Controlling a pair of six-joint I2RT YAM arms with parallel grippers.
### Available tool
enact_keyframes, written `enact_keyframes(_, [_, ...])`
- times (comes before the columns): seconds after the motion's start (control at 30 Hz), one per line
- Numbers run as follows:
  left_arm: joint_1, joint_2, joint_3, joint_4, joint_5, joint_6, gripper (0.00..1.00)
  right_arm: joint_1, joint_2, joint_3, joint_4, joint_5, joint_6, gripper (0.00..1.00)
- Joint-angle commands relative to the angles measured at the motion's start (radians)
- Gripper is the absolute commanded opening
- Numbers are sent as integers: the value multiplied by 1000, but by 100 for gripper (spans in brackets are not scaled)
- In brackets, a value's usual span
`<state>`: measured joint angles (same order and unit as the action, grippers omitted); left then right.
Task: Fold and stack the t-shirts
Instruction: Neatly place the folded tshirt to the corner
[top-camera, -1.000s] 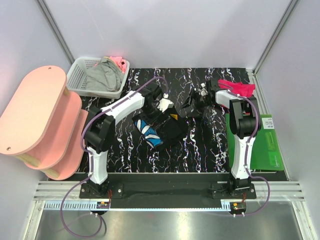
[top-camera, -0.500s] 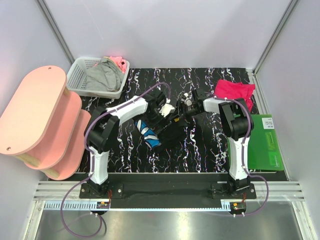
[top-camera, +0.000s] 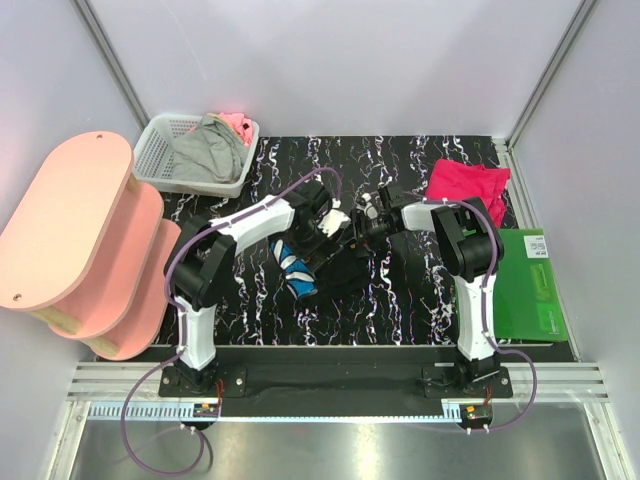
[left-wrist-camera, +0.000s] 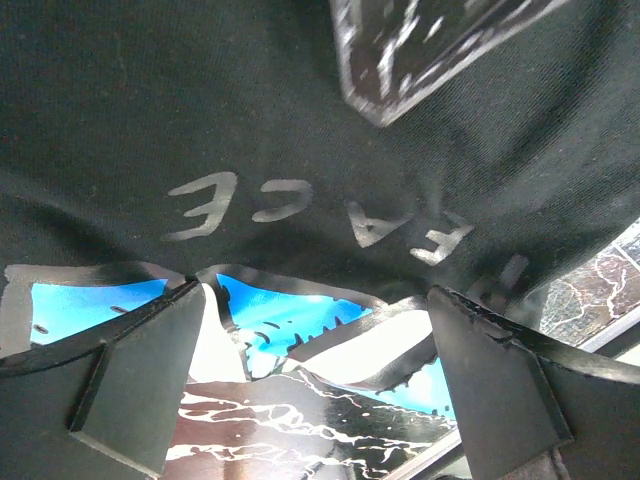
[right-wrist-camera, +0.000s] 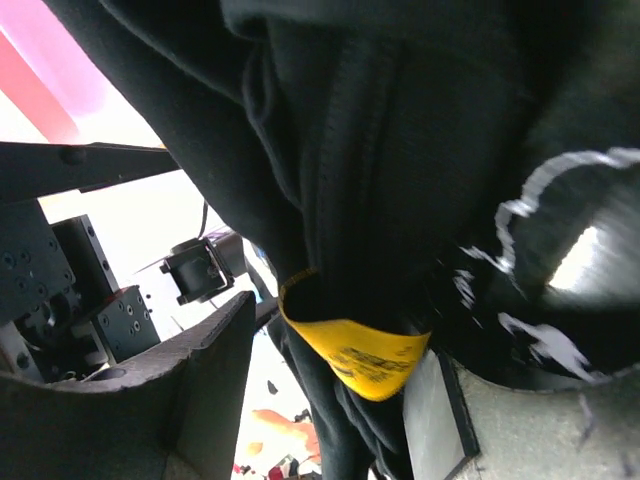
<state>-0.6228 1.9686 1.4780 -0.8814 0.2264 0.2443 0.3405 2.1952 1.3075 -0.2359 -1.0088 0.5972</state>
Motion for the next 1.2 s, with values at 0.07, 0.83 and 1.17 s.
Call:
enact_keyframes(0.07, [-11, -53, -33, 10, 4, -5, 99, 100, 115, 22, 17, 65, 32, 63])
enact_keyframes(0.83, [52, -359, 83, -122, -105, 61, 99, 37, 35, 81, 37, 38, 104, 0])
enact_keyframes(1.17, [242, -715, -82, -179, -111, 95, 99, -196, -19, 280, 9, -39, 174, 0])
